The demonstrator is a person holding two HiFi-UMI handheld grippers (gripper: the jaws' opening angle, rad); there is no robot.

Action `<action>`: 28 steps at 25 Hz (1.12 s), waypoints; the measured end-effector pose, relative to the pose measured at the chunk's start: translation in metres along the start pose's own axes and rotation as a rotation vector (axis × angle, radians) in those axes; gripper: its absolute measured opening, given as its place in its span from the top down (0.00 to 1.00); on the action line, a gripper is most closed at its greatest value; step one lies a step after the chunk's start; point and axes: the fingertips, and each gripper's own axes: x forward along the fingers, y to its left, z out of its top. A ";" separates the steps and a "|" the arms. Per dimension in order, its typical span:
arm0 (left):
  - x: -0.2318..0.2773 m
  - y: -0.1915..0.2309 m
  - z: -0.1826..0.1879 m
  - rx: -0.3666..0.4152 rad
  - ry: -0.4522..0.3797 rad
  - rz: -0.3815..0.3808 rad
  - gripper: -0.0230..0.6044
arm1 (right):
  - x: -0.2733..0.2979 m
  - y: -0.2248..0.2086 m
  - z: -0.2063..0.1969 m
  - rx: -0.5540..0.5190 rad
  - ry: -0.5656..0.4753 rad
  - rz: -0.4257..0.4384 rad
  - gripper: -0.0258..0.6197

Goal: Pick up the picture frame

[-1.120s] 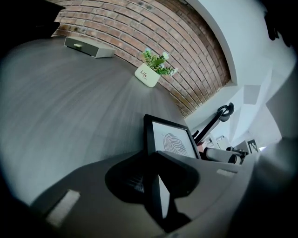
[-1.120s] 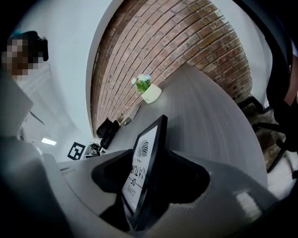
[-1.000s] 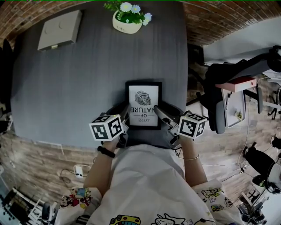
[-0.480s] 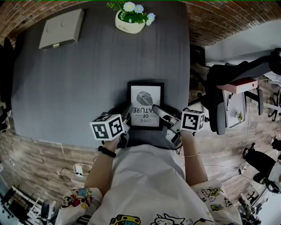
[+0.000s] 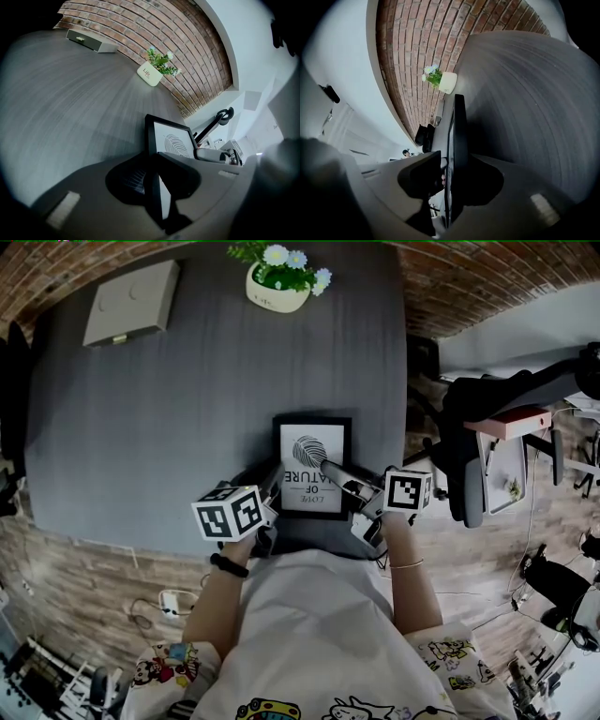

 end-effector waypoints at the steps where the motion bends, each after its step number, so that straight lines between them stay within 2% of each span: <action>1: 0.000 0.000 -0.001 -0.003 0.002 -0.002 0.83 | 0.002 0.000 0.000 0.003 0.001 0.004 0.77; 7: 0.002 0.001 -0.001 -0.005 0.003 -0.002 0.83 | 0.012 0.006 -0.002 0.049 0.006 0.057 0.86; 10: 0.004 0.002 -0.008 -0.025 0.018 -0.010 0.83 | 0.011 -0.001 -0.002 0.053 0.009 0.026 0.94; 14: 0.002 0.001 -0.005 -0.017 0.010 -0.009 0.82 | 0.009 -0.007 -0.001 0.035 0.013 -0.005 0.93; 21: 0.004 0.002 -0.007 -0.019 0.000 0.003 0.82 | 0.011 0.005 -0.001 0.051 0.002 0.063 0.94; 23: 0.002 0.001 -0.003 -0.007 -0.021 0.009 0.81 | 0.012 0.012 0.000 0.056 -0.008 0.085 0.94; 28: -0.013 -0.004 0.017 0.030 -0.090 0.016 0.80 | 0.003 0.014 0.002 0.027 -0.030 0.054 0.94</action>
